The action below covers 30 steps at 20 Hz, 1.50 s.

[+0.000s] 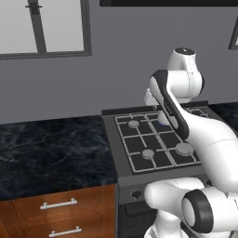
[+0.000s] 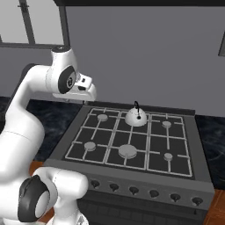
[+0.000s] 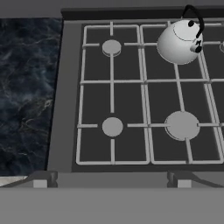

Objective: Lower the heat of the kettle.

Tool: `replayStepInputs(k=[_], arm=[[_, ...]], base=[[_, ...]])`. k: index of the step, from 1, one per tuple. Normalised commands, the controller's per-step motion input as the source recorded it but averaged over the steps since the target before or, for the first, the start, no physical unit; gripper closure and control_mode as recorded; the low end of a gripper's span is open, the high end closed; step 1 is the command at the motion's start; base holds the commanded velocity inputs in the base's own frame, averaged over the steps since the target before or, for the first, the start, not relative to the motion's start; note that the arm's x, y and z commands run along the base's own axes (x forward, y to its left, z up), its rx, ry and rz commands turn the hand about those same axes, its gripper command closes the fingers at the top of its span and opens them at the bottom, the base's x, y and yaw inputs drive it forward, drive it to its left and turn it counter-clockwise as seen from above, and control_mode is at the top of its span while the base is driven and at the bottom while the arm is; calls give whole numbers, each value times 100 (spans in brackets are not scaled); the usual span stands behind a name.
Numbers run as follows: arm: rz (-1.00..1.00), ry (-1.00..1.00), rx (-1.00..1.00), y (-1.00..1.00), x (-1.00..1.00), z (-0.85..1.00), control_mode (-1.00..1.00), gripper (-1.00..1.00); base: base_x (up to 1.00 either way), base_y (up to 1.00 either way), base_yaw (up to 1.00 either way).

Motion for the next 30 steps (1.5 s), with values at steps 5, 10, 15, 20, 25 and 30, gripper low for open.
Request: replayStepInputs(k=[5, 10, 15, 20, 25, 30], arm=[[0, -6, 4, -23, -15, -8, -100, -100], [-6, -14, 24, -78, -65, -45, -100, -100], [-13, -7, 35, -84, -82, -66, -100, -100], [-14, -7, 30, -61, -90, -74, -100, -100], [-13, -3, 26, -53, -74, -66, -100, -100], [-9, -1, 33, -73, -20, -58, -100, -100]], base=[[0, -2, 0], [0, 0, 0], [0, 0, 0], [0, 0, 0], [0, 0, 0], [0, 0, 0]])
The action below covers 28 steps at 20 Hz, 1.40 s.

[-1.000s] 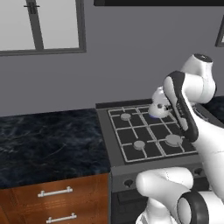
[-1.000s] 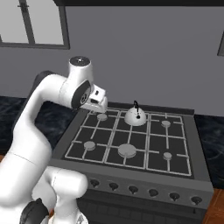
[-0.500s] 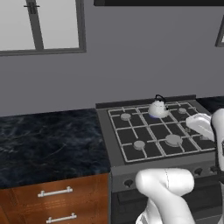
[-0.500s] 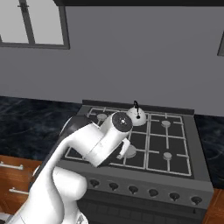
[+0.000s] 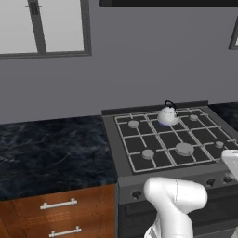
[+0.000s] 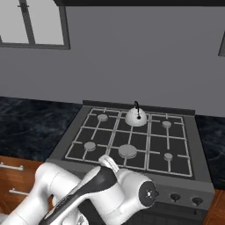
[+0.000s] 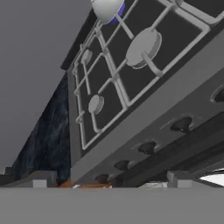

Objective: Lower the heat of the kettle.

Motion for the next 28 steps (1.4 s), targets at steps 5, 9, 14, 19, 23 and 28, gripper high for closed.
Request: replayStepInputs(k=[5, 9, 14, 19, 23, 28], arm=[[0, -2, 12, -57, 0, -50, -100, -100], [5, -1, 5, -48, 0, -30, -100, -100], [10, -1, 3, -46, 2, -29, -100, -100], [12, 0, 4, -44, 6, -26, -100, -100], [9, -2, 6, -37, 7, -23, -100, -100], [5, -7, 2, -20, 2, -27, -100, -100]], base=[[0, 0, 0], [0, 0, 0], [0, 0, 0], [0, 0, 0], [0, 0, 0], [0, 0, 0]])
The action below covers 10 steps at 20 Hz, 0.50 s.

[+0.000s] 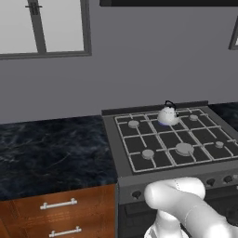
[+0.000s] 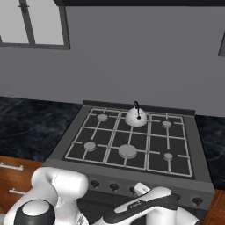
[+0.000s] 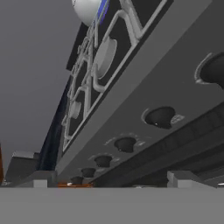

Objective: Lower the heat of the kettle.

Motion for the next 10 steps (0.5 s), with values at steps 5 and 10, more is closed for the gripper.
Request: replayStepInputs(k=[5, 10], arm=[[3, -7, 0, -13, 18, -26, -100, -100], [0, -6, 0, -10, 28, -22, -100, -100]], base=[[0, 0, 0], [0, 0, 0]])
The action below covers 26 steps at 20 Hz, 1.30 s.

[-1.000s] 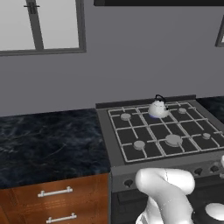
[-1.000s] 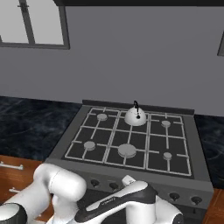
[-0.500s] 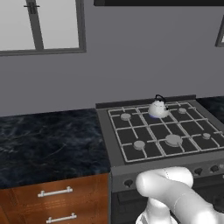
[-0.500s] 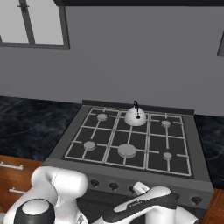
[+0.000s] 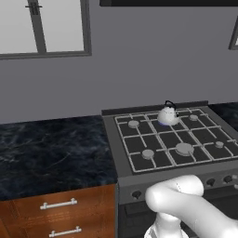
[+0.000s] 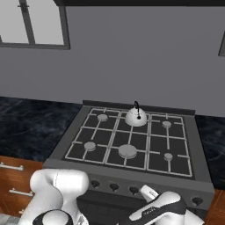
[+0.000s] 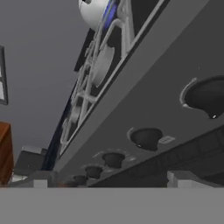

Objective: Lower the heat of the kettle.

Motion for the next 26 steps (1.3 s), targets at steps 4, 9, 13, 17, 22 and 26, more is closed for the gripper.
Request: replayStepInputs(k=[4, 9, 13, 17, 22, 26], arm=[[0, -5, 0, -8, 15, -32, -100, -100], [0, -1, 1, -5, 15, -28, -100, -100], [0, 0, 2, -10, 20, -11, -100, -100], [-4, 0, 1, -7, 25, -11, -100, -100], [-5, 0, 2, -16, 7, -21, -100, -100], [-6, 0, 1, -12, 5, -22, -100, -100]], base=[[0, 0, 0], [0, 0, 0], [0, 0, 0], [0, 0, 0], [0, 0, 0], [0, 0, 0]])
